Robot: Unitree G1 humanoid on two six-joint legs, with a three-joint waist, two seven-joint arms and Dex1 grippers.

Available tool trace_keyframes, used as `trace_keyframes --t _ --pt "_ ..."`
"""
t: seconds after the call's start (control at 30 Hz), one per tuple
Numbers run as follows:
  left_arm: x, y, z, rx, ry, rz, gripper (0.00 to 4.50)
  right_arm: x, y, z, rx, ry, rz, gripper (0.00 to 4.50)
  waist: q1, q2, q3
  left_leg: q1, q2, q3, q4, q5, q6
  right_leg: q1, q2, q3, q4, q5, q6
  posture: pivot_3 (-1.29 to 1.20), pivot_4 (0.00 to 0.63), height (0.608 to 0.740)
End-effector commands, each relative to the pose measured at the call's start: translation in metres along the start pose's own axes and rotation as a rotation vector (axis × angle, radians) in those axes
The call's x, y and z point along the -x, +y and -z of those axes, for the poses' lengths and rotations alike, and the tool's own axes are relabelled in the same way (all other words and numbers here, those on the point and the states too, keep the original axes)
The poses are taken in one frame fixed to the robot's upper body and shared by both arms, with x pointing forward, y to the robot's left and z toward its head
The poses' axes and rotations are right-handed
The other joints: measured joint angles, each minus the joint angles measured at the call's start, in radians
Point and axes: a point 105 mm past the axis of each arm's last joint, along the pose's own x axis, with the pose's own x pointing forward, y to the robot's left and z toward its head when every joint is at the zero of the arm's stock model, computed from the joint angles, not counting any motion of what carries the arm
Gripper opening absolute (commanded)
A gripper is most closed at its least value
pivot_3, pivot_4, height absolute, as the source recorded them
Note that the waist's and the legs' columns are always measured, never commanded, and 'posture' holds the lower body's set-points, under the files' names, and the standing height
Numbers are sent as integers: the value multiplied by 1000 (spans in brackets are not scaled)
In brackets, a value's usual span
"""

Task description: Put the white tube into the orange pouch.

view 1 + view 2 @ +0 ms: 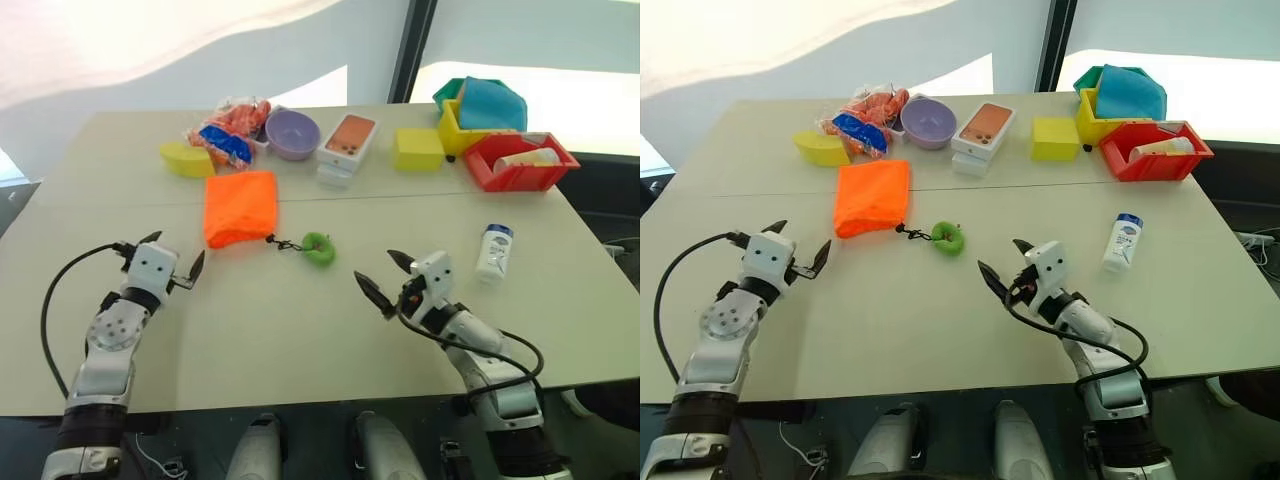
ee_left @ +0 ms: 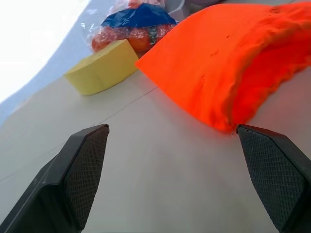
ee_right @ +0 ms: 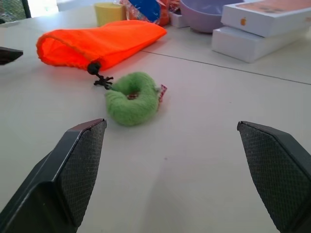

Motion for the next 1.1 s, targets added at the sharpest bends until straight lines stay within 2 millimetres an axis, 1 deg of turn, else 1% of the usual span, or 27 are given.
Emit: trace_keyframes --t 0.03,0.17,0.37,0.5,0.57,0.6,0.63,0.67,0.83,1.0,1.07,1.1 --pt "-9 0 -7 -64 -37 2 4500 -7 9 -14 26 -45 -24 4468 -1 0 0 0 0 0 0 0 0 0 0 0 0 0 0 0 150 740" --pt "-28 -4 -14 -75 -60 -8 4500 -13 20 -19 30 -60 -63 4468 -1 0 0 0 0 0 0 0 0 0 0 0 0 1 1 0 150 740" --pt "-45 -6 -17 -99 -63 -35 4500 -13 22 -22 33 -67 -63 4468 0 -1 0 0 0 0 1 0 0 0 0 0 1 1 2 0 150 740" --pt "-52 -9 -15 -133 -51 -40 4500 -12 21 -23 38 -68 -61 4468 -1 -1 0 0 0 0 1 0 0 0 0 0 1 2 3 0 150 740" --pt "-55 -10 -16 -124 -56 -44 3931 -12 18 -24 42 -71 -53 4500 -2 -1 0 0 0 0 1 0 0 0 0 0 1 2 3 0 150 740" --pt "-55 -9 -17 -121 -63 -46 3585 -12 17 -25 44 -72 -49 4500 -2 -1 0 0 0 0 1 0 0 0 0 0 1 2 4 0 150 740" --pt "-56 -10 -18 -115 -71 -45 3146 -12 17 -25 46 -72 -46 4500 -2 -1 0 0 0 0 1 0 0 0 0 0 1 2 4 0 150 740" --pt "-56 -10 -19 -113 -78 -44 2571 -12 17 -25 46 -72 -43 4500 -1 -1 0 0 0 0 1 0 0 0 0 0 1 2 4 0 150 740" --pt "-55 -12 -22 -115 -104 -28 49 -10 17 -24 46 -71 -38 4500 0 -1 0 0 0 0 1 0 0 0 0 0 1 2 4 0 150 740" --pt "-45 -13 -26 -87 -140 15 49 -9 15 -24 48 -72 -31 4500 -1 -1 0 0 0 0 2 0 0 0 0 0 2 2 4 0 150 740" --pt "-33 -15 -25 -74 -145 58 49 -5 6 -27 60 -82 1 4500 -4 -1 0 0 0 0 2 0 0 0 0 0 2 2 4 0 150 740" --pt "-25 -15 -26 -69 -147 78 49 -1 -3 -29 67 -81 32 4500 -6 -1 0 0 0 0 1 0 0 0 0 0 2 2 4 0 150 740"
